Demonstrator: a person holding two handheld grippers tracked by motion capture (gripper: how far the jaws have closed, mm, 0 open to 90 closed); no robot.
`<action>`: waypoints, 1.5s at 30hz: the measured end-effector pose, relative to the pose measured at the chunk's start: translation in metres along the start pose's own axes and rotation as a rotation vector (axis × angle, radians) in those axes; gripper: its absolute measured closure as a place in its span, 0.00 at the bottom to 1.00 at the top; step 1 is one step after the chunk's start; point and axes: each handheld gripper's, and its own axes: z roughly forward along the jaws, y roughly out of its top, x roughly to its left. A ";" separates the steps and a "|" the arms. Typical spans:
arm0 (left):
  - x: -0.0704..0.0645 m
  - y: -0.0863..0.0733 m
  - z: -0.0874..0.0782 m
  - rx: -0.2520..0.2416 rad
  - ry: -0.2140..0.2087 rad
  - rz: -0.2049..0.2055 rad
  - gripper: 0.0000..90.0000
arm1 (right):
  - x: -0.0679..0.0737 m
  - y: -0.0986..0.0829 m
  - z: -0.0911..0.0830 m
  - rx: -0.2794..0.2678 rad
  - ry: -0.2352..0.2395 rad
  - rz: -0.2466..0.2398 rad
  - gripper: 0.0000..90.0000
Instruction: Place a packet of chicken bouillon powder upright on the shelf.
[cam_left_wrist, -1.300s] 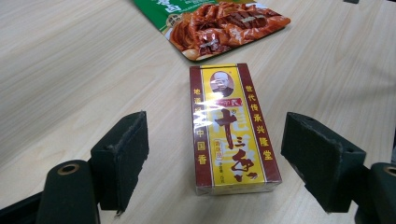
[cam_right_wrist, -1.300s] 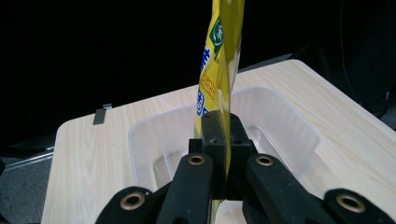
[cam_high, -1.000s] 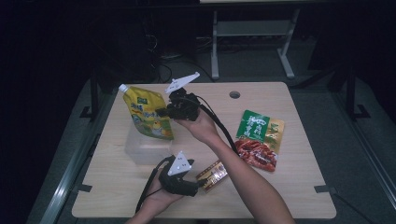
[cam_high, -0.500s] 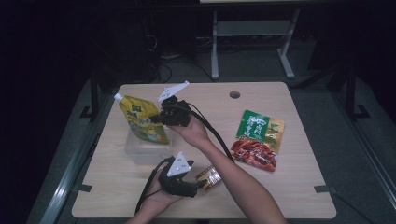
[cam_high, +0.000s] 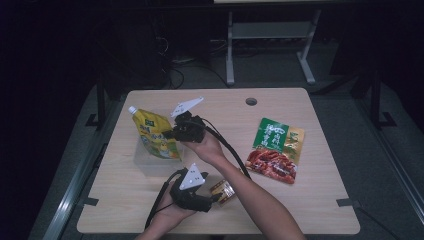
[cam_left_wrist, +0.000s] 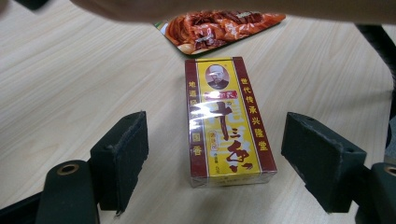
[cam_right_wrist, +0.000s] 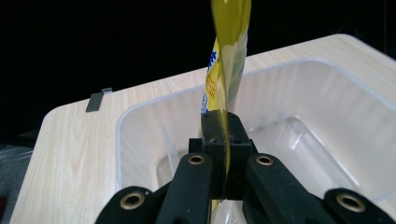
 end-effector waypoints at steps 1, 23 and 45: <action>0.001 0.000 0.000 0.006 0.000 0.006 0.25 | 0.000 -0.002 0.002 0.007 -0.001 -0.003 1.00; -0.003 0.000 0.005 0.016 -0.010 0.013 0.25 | -0.009 -0.016 -0.010 0.036 -0.048 0.008 0.66; -0.009 0.003 0.009 0.032 -0.029 0.030 0.24 | -0.014 -0.042 -0.090 0.024 -0.084 0.070 0.46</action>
